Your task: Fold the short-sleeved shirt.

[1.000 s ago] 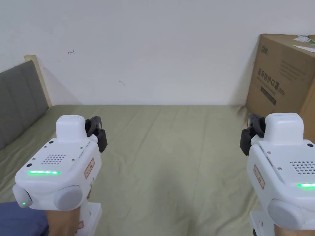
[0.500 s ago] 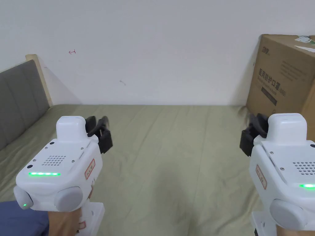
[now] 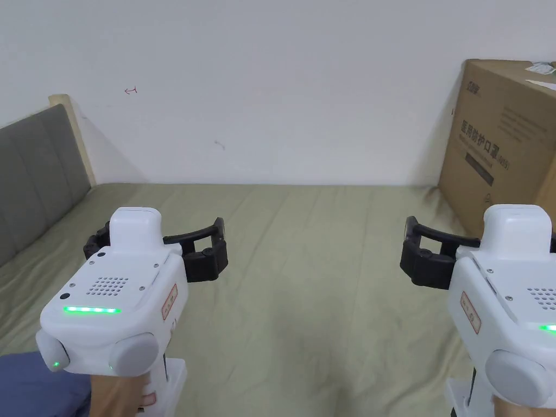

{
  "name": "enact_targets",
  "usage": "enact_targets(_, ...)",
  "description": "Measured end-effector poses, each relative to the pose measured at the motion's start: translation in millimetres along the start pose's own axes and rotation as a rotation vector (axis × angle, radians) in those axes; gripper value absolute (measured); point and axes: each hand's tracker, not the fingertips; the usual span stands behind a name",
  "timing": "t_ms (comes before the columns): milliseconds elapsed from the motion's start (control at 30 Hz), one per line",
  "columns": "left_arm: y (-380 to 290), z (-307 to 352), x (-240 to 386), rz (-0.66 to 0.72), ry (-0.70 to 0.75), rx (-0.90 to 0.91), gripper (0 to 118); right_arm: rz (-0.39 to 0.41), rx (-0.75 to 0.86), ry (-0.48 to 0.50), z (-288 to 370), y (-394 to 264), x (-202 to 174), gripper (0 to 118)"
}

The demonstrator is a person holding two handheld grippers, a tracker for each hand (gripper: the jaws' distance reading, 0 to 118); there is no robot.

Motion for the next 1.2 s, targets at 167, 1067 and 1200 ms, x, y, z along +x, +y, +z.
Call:
enact_targets(167,2,2,1,0.0,0.005,0.007,118,-0.001,0.005,0.001,1,1,-1,118)
enact_targets(1067,7,4,6,-0.009,-0.01,0.026,118,0.008,0.009,0.008,-1,3,-7,118)
enact_targets(1200,6,5,5,-0.012,-0.003,0.032,118,-0.007,0.013,0.006,-1,3,-7,118)
